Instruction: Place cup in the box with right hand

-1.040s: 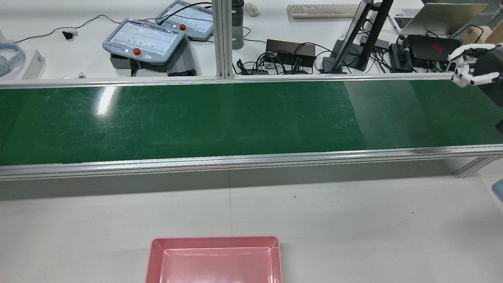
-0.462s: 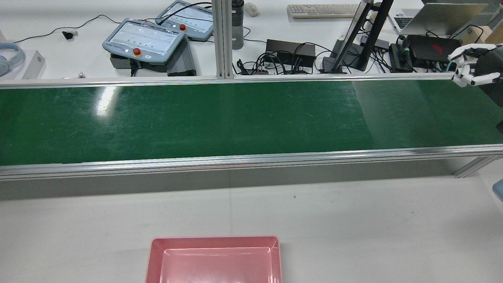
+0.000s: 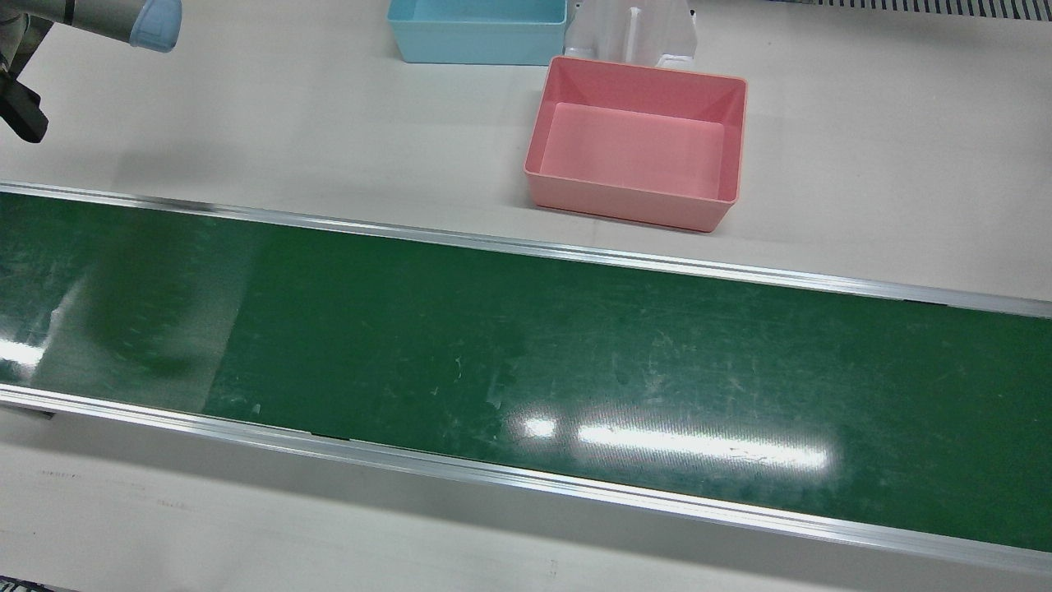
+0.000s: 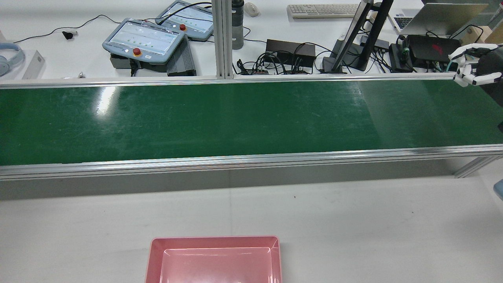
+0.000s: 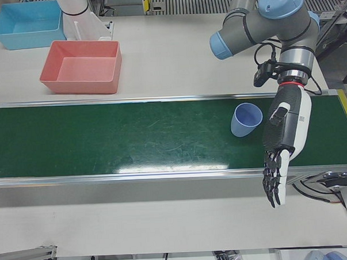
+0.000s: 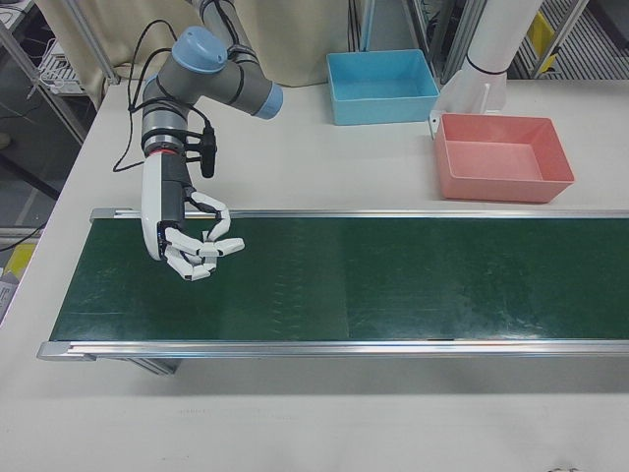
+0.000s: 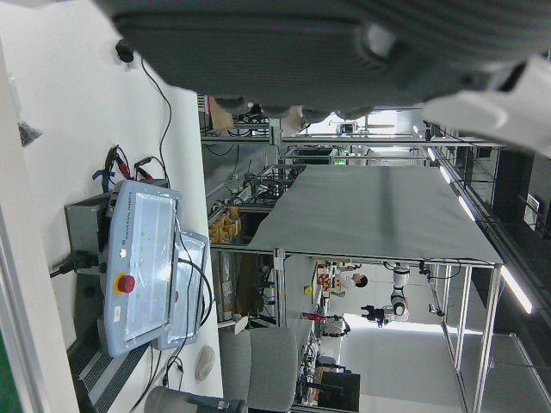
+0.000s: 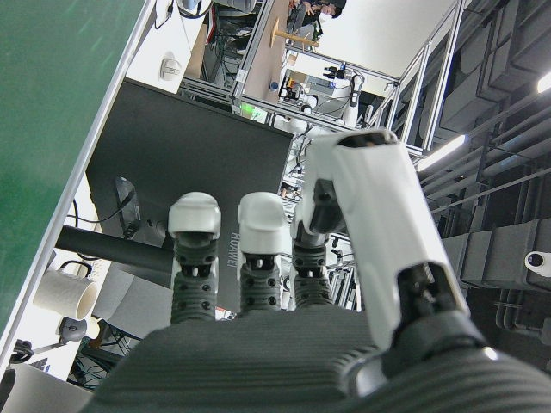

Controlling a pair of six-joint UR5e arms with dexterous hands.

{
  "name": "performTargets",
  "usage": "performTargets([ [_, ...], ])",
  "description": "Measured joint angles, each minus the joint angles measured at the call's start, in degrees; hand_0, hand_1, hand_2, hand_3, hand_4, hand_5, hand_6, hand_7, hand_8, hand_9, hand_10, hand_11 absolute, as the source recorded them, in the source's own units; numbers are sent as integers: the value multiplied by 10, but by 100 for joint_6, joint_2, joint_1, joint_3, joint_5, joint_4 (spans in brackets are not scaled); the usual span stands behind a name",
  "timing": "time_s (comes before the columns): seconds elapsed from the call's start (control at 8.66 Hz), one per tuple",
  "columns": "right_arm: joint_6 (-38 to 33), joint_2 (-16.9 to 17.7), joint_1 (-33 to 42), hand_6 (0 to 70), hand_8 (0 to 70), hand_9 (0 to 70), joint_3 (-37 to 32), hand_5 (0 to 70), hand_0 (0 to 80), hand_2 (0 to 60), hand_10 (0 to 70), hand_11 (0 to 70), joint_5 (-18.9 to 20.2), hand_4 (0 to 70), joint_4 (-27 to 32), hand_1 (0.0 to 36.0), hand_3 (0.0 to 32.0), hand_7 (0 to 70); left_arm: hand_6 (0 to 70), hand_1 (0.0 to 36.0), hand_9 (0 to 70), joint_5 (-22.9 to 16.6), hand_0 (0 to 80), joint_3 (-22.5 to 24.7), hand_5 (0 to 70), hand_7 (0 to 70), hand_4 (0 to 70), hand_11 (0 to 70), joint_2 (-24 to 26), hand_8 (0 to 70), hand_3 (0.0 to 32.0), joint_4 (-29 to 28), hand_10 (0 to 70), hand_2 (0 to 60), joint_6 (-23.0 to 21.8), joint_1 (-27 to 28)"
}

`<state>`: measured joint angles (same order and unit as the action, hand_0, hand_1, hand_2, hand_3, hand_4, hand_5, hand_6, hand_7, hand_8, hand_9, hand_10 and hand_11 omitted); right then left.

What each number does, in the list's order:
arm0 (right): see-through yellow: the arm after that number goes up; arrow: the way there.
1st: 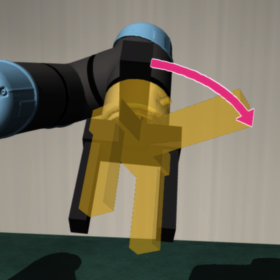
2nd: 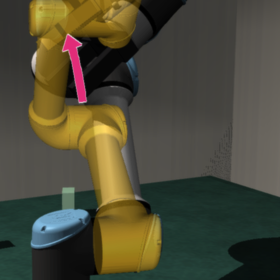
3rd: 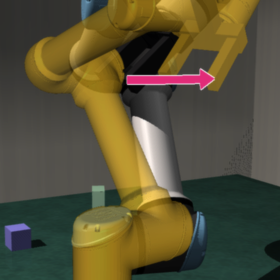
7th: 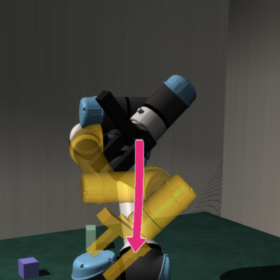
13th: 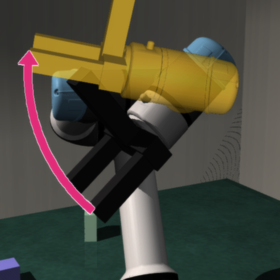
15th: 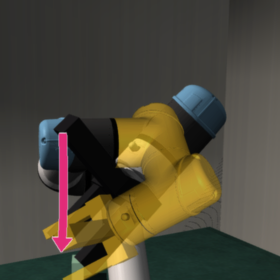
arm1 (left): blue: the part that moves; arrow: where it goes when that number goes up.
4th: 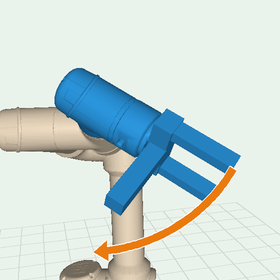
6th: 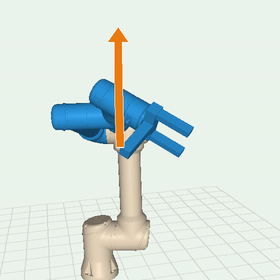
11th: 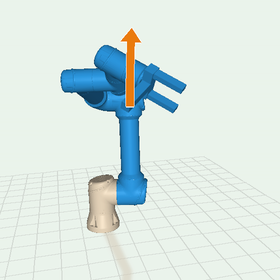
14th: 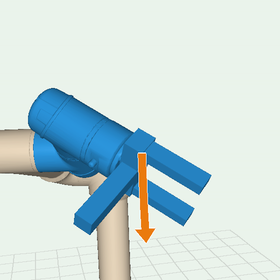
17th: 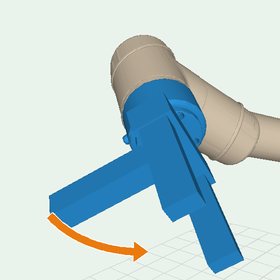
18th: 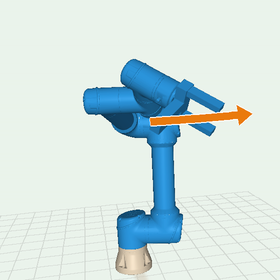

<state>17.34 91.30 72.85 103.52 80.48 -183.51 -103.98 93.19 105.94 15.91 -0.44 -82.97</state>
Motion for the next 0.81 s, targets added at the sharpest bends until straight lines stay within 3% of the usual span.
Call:
performTargets([
  [0.81,-2,-22,-23,363,692,700,13,261,800,600,507,700,-11,296,-121,360,0,700,0,0,0,0,0,14,0,0,0,0,-1,0,0,9,0,0,0,0],
])
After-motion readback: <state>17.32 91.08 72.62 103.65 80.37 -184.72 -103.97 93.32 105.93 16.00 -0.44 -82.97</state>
